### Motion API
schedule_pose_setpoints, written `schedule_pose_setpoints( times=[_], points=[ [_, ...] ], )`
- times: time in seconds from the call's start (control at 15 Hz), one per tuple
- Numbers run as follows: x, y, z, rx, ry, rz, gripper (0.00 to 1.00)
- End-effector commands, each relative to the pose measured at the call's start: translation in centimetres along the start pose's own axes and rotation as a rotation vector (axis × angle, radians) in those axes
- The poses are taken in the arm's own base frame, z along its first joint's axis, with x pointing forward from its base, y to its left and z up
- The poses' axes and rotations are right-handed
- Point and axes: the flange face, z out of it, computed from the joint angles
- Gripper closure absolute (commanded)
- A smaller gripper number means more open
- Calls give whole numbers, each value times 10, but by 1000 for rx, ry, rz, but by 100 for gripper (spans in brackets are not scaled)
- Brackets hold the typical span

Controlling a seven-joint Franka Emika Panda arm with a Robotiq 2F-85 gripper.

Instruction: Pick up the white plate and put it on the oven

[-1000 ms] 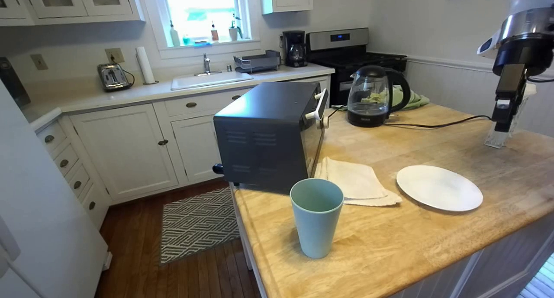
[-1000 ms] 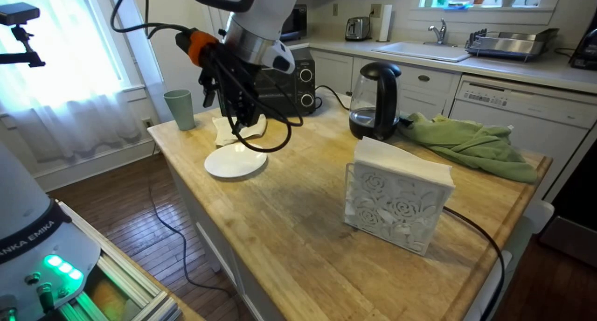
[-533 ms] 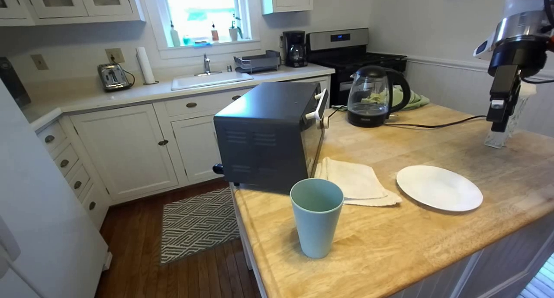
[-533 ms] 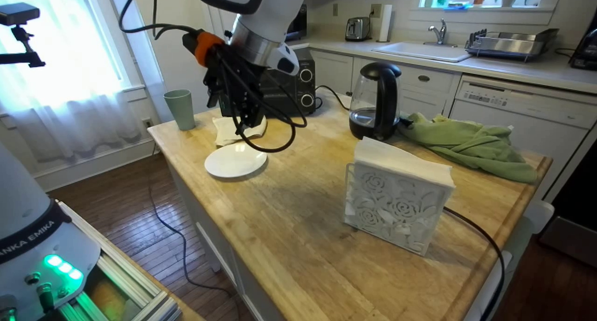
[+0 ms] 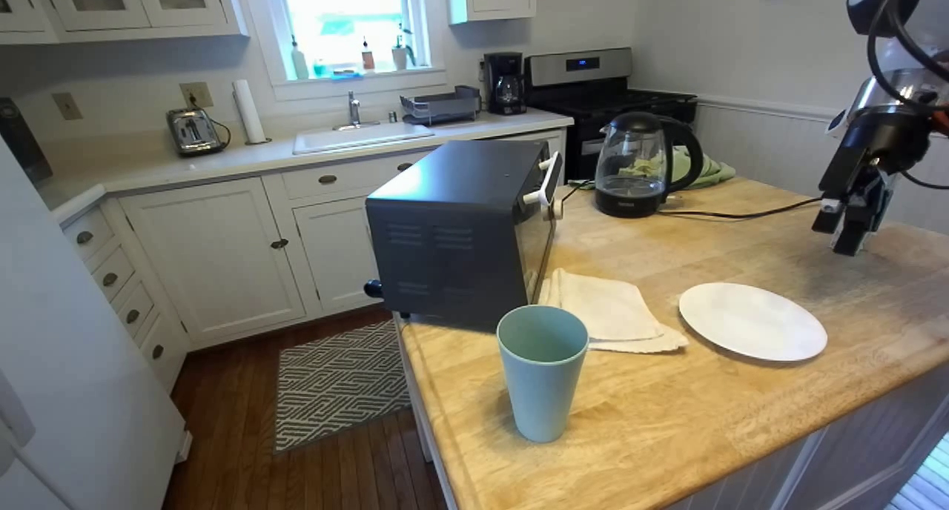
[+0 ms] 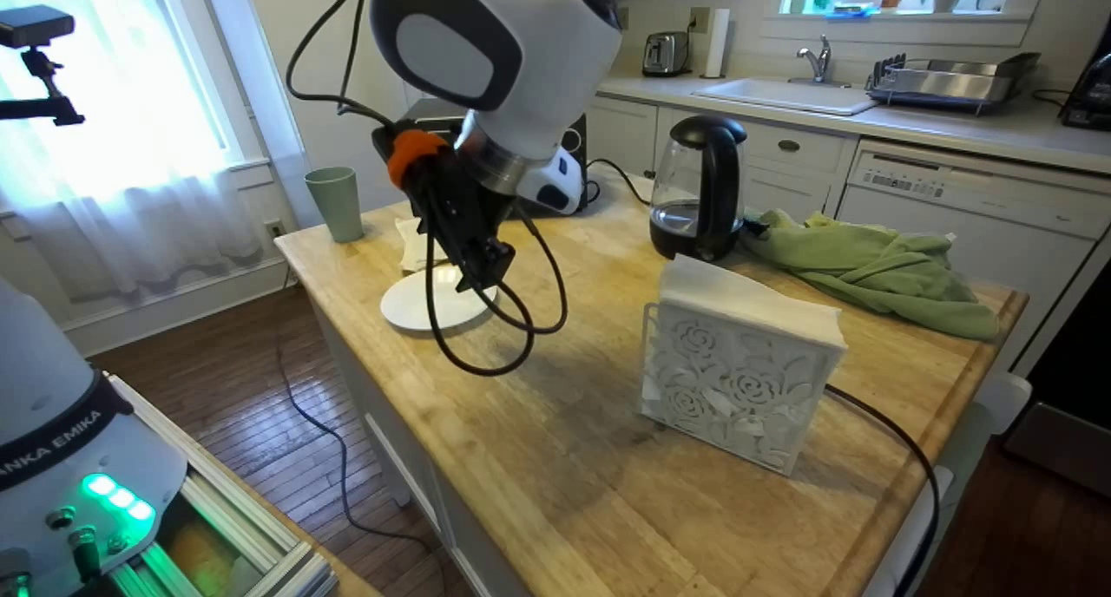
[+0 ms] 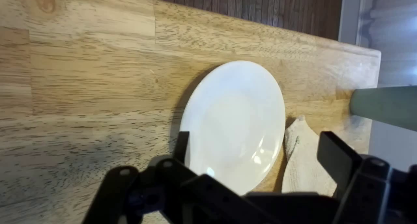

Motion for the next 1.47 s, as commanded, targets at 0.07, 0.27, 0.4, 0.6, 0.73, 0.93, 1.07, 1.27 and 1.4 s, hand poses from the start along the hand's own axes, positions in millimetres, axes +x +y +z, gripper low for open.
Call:
schedule_pose_setpoints(
  times=[0.07,0.27,0.4,0.6,0.73,0.93,1.07,1.27,1.4],
  points=[
    [21,17,33,83,65,64,0],
    [17,13,36,68,47,76,0],
    [20,15,42,70,44,83,0],
    [21,17,41,68,47,84,0],
    [28,23,48,61,59,74,0],
    [33,35,54,63,72,72,0],
    [34,43,59,75,72,62,0],
    [40,51,69,95,75,-7,0],
    [44,55,75,127,87,-35,0]
  ],
)
